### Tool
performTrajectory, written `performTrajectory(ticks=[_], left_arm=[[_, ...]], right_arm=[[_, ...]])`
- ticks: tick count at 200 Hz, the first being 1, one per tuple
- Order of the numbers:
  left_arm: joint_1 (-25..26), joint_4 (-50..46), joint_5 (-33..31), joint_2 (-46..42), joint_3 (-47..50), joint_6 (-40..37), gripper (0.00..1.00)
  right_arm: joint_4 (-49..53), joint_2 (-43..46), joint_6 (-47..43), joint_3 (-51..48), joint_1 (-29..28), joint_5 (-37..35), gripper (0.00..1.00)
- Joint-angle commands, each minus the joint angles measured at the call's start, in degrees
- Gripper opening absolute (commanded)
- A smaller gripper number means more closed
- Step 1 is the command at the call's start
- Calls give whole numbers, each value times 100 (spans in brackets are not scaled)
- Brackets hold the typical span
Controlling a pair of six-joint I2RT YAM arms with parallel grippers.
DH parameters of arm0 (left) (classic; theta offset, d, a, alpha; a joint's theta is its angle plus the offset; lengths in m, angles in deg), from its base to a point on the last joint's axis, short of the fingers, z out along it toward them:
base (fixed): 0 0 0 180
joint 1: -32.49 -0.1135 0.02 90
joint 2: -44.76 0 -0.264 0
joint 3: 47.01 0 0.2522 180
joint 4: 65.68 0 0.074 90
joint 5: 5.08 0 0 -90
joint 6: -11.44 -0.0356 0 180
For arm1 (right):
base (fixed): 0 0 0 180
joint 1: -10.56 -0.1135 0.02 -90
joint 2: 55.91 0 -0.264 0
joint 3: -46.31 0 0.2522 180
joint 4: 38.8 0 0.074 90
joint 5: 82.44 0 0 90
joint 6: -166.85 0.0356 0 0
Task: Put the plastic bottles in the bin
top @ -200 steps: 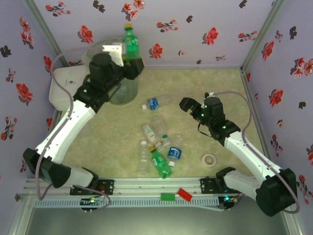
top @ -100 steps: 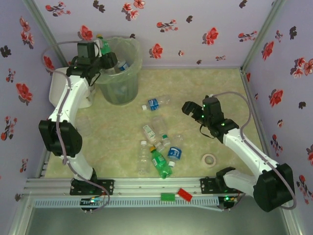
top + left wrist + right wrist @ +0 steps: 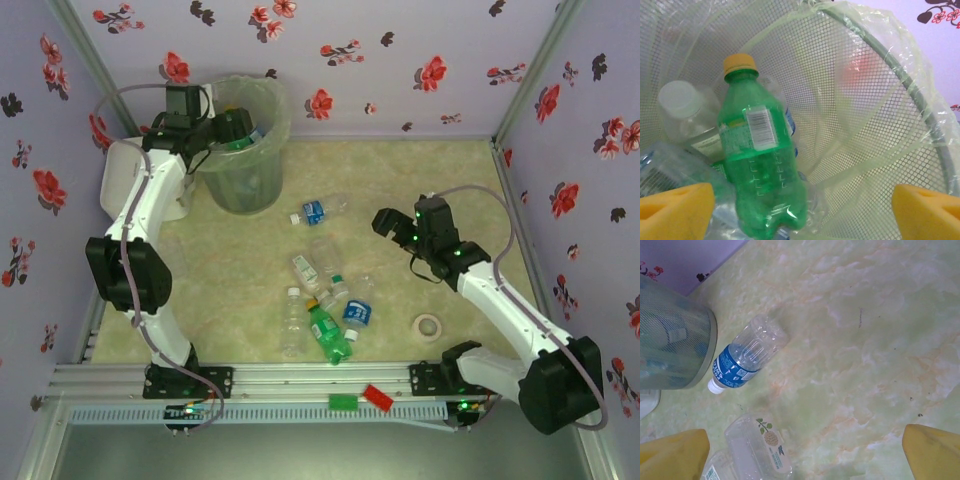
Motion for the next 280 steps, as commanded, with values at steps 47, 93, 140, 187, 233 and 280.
performTrajectory(ticks=[47,93,140,187,233,280], left_arm=[[142,725,21,-944,424,245,100],[908,2102,21,-1878,1642,135,100],[1966,3644,-114,-2314,3014,414,100],[2783,3405,-204,-1780,2800,161,100],[3288,3708,-477,-1421,3406,1183,100],[3684,4322,-819,-1297,4344,1748,100]], right_arm=[[190,539,32,-672,-88,142,100],[918,1339,215,-1065,-523,-62,100],[1204,1650,430,-1551,-1055,-26,99],[1262,1641,439,-1665,-1351,96,97],[1332,1651,721,-1782,-1676,357,95],[1232,1385,836,-1749,-1980,545,93]])
